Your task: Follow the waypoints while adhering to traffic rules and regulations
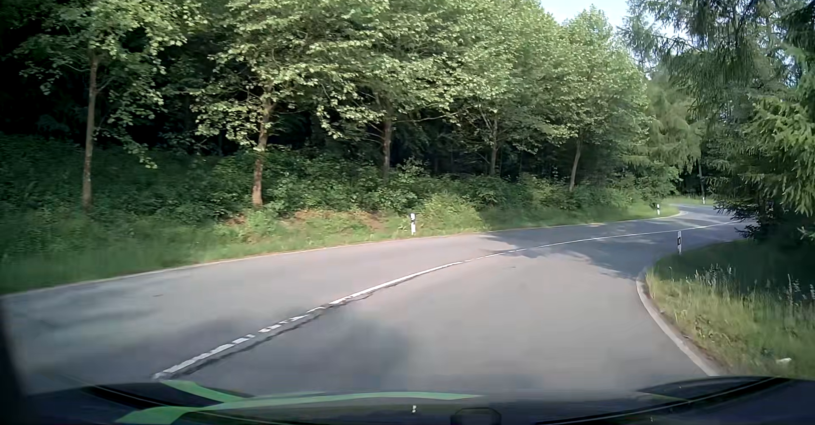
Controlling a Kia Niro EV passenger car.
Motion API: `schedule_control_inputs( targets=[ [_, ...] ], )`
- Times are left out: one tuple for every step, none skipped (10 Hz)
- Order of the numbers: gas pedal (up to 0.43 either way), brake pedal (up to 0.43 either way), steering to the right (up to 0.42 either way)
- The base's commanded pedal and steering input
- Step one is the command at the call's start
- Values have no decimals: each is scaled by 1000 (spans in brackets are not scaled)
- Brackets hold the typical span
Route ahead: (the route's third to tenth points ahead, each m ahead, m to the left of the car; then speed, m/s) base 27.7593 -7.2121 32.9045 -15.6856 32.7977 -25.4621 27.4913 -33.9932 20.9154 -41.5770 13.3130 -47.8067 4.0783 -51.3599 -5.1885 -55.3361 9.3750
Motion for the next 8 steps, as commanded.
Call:
schedule_control_inputs(
  targets=[
    [0,0,130],
    [0,0,126],
    [0,0,125],
    [0,0,124],
    [8,0,125],
    [8,0,127],
    [8,0,127],
    [20,0,128]
  ],
)
